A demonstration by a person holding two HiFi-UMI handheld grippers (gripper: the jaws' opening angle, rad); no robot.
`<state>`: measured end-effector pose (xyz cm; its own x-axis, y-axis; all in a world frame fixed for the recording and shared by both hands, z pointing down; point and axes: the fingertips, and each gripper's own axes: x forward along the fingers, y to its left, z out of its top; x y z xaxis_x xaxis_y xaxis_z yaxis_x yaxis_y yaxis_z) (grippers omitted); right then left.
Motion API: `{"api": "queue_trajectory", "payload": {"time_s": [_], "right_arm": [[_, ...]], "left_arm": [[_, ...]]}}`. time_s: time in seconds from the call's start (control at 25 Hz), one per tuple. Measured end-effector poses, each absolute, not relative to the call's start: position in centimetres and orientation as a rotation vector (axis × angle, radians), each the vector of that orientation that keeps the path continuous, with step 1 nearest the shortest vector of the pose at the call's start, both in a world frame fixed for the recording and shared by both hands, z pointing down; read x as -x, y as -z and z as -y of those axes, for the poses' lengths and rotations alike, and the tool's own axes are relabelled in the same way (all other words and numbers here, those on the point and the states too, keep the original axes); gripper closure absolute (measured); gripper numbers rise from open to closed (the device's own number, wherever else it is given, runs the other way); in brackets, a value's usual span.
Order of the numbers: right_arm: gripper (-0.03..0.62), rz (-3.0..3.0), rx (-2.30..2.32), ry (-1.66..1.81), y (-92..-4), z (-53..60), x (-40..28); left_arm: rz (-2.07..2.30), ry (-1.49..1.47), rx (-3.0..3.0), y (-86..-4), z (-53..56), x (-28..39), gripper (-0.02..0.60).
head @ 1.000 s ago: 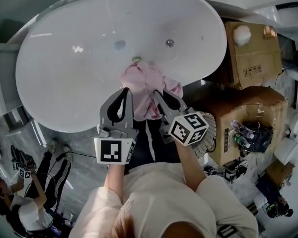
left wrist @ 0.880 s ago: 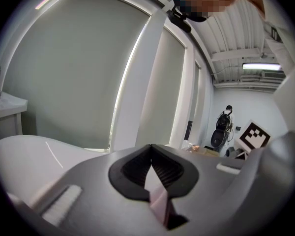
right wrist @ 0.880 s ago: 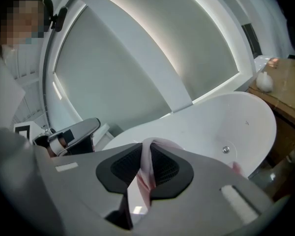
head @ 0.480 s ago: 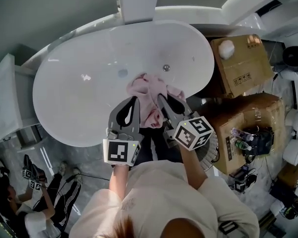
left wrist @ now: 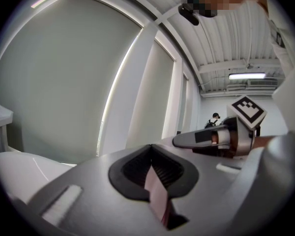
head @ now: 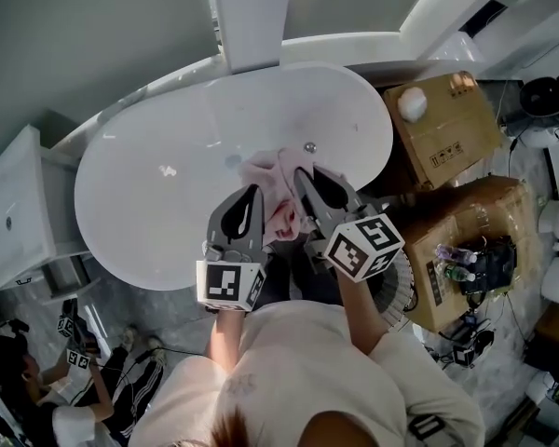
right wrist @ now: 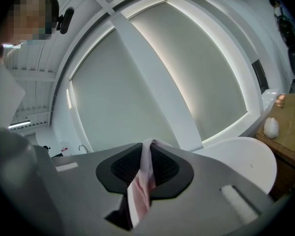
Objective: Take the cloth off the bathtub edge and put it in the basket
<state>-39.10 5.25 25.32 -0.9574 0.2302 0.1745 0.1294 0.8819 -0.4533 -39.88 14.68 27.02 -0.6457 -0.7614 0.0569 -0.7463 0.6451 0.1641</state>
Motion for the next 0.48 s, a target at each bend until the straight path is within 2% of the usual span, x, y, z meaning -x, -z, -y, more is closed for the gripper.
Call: {"api": "queue_trajectory", "payload": {"time_s": [0.48], "right_arm": [[0.545,2.969,0.206,-0.635,-18.6,-2.3,37.3]], "left_arm": [[2.711,0.215,-1.358,-24.3,-11.8,38.5,0.532]]}}
